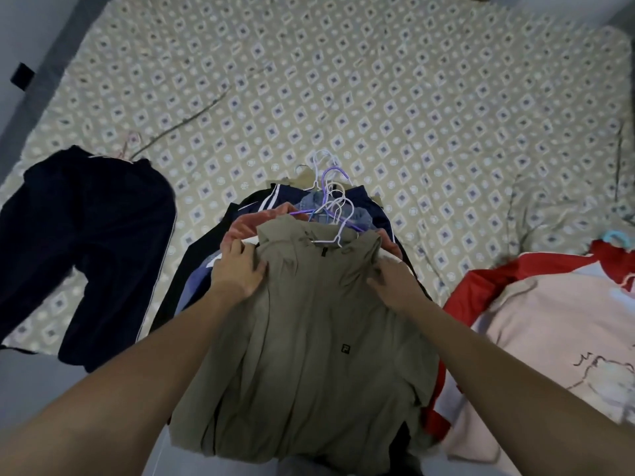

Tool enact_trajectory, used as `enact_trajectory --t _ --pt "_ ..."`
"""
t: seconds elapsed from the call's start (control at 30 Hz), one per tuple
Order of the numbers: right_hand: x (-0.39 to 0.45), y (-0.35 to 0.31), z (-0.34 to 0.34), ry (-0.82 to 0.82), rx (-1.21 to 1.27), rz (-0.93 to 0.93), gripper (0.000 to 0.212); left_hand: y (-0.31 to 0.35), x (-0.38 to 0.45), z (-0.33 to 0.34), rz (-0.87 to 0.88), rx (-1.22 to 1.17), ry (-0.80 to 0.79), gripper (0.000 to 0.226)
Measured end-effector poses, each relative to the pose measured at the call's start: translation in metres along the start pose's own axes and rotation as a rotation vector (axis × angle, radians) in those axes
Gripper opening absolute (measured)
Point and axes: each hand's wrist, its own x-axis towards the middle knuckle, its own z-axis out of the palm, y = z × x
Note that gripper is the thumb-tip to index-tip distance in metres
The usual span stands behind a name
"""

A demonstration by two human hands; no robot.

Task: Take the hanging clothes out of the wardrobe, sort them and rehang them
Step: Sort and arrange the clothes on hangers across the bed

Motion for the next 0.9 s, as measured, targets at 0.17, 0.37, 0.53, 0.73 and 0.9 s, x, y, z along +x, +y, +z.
enact_trajectory --t 0.17,0.37,0.53,0.73,0.9 --pt "0.000 -0.003 0.004 0.047 0.029 -0.015 0.061 0.000 -0.003 0.001 0.179 0.032 0.073 0.045" --pt "-0.004 -0.007 0.005 -0.061 0.033 0.003 0.034 0.012 -0.016 0.012 0.133 0.044 -0.058 0.060" --pt "-0.036 -0.020 -0.009 0.009 0.199 -0.090 0.033 0.021 -0.024 0.015 0.102 -0.002 -0.058 0.062" --pt "-0.088 -0.027 -0.043 0.179 0.221 -0.192 0.009 0.037 -0.050 -0.020 0.137 -0.089 0.146 0.056" --pt "-0.145 -0.028 -0.079 0.245 0.186 -0.206 0.013 0.056 -0.075 -0.063 0.122 -0.147 0.114 0.059"
